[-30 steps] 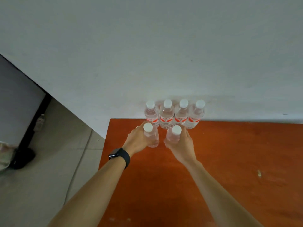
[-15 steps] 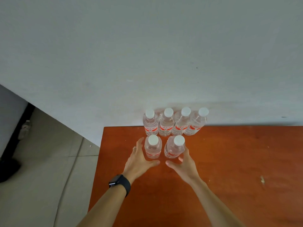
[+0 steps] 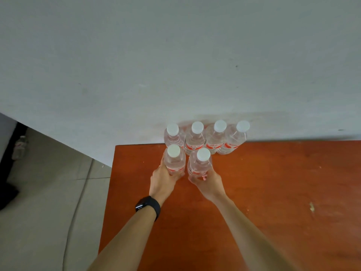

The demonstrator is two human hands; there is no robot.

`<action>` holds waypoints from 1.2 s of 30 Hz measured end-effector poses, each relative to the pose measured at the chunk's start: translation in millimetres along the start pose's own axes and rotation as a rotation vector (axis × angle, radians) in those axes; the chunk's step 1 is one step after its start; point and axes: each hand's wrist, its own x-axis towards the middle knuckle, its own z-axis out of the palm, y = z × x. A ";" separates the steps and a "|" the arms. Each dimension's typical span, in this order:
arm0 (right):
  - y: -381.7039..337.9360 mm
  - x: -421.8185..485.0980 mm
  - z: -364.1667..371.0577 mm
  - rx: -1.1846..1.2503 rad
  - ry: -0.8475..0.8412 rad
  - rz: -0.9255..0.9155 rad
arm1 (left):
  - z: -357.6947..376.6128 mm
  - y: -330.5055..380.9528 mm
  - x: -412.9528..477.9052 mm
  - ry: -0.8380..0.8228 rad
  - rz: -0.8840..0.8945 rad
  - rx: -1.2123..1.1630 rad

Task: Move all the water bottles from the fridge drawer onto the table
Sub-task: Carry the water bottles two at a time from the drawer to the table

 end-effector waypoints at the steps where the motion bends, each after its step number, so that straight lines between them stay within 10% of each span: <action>1: -0.9 2.3 0.5 0.000 0.005 -0.005 | -1.0 0.2 1.9 -0.004 0.002 0.012; 15: -11.5 12.2 4.3 0.030 -0.027 0.038 | -9.8 -1.3 7.6 -0.052 -0.014 0.132; 24: 1.4 -60.9 -27.3 0.055 0.045 0.134 | -30.9 -3.4 -14.7 -0.404 -0.175 0.447; 36: 101.2 -277.6 -116.4 -0.124 0.405 0.148 | 68.6 128.5 -125.3 -0.633 0.534 0.813</action>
